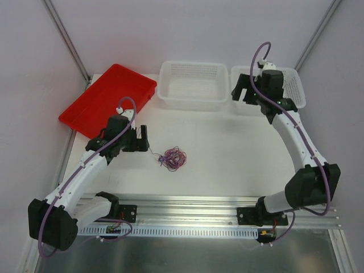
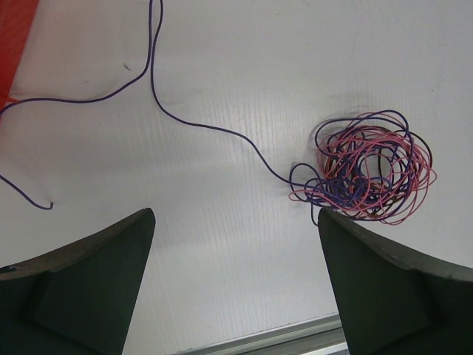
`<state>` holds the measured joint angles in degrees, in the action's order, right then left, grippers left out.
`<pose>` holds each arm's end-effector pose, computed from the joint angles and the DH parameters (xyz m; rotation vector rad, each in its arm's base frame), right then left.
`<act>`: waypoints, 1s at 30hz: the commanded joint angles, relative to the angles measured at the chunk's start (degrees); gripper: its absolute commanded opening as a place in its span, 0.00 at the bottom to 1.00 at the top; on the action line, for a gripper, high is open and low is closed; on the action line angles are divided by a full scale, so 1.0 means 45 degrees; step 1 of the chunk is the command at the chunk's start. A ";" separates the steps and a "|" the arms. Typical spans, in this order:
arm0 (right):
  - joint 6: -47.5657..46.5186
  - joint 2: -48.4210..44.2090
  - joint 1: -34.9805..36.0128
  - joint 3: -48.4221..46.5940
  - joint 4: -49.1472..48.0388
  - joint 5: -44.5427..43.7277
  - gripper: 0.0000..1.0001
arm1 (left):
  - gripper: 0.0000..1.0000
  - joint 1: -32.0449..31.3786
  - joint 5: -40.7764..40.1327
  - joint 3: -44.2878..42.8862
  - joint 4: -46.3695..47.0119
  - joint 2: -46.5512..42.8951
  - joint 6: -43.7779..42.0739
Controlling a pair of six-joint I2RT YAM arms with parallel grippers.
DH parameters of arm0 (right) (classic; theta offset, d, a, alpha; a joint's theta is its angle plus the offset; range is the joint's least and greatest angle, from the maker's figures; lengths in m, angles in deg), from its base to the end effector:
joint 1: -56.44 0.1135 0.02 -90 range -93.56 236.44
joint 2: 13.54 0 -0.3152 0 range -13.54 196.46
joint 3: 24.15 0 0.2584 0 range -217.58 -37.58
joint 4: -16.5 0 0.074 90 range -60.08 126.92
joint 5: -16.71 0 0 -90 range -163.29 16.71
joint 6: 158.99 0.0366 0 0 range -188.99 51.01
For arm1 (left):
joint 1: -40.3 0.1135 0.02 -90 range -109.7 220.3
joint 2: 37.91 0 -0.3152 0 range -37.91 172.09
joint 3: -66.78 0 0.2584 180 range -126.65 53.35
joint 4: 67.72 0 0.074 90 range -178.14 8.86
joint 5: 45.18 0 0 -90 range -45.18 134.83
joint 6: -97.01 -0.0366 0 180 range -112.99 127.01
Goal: Untangle the cables
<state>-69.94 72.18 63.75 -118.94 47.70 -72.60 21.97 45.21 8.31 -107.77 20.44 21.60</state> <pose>0.3512 0.0455 0.4269 -0.1489 1.9523 0.0849 0.1877 -0.0624 0.3114 0.0783 2.2855 -0.3101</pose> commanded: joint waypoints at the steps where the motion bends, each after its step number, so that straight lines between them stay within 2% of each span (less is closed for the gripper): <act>1: 0.0775 -0.1212 0.1282 0.1728 0.0483 0.1251 0.99 | 0.93 0.0010 0.0812 -0.0051 0.0235 -0.0154 0.0273; 4: 0.2005 -0.1975 0.2727 0.3365 0.0015 0.1546 1.00 | 0.93 0.0010 0.1028 -0.0070 0.0215 0.0002 0.0449; 6: 0.2745 -0.2094 0.3992 0.4034 -0.0452 0.1469 0.96 | 0.93 0.0010 0.0834 -0.0012 0.0215 0.0100 0.0702; 12: 0.4701 -0.1002 0.6651 0.5657 -0.2640 0.1761 0.95 | 0.92 0.0010 0.0989 -0.0050 0.0176 0.0569 0.1093; 17: 0.5074 0.0830 0.8021 0.5680 -0.3892 0.1838 0.94 | 0.91 0.0010 0.0794 -0.0070 0.0098 0.0706 0.1113; 22: 0.5191 0.2240 0.8512 0.5697 -0.5082 0.2053 0.93 | 0.91 0.0010 0.0736 -0.0090 0.0000 0.0725 0.1230; 24: 0.5231 0.2806 0.8609 0.5814 -0.5590 0.2248 0.89 | 0.91 0.0010 0.0657 -0.0109 -0.0019 0.0783 0.1289; 25: 0.5231 0.2944 0.8629 0.5854 -0.5689 0.2423 0.87 | 0.91 0.0010 0.0619 -0.0090 0.0000 0.0900 0.1289; 27: 0.5173 0.3198 0.8688 0.6106 -0.6176 0.2600 0.74 | 0.91 0.0010 0.0560 -0.0070 -0.0058 0.0998 0.1483; 28: 0.5134 0.3238 0.8707 0.6205 -0.6410 0.2640 0.61 | 0.91 0.0010 0.0579 -0.0051 -0.0078 0.1076 0.1600; 30: 0.4939 0.3180 0.8727 0.6361 -0.6490 0.2620 0.45 | 0.91 0.0010 0.0716 0.0047 -0.0078 0.1174 0.2010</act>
<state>-47.45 86.80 102.57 -91.18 23.97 -62.44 21.97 47.76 8.31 -107.62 25.12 27.70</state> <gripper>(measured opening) 0.514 0.909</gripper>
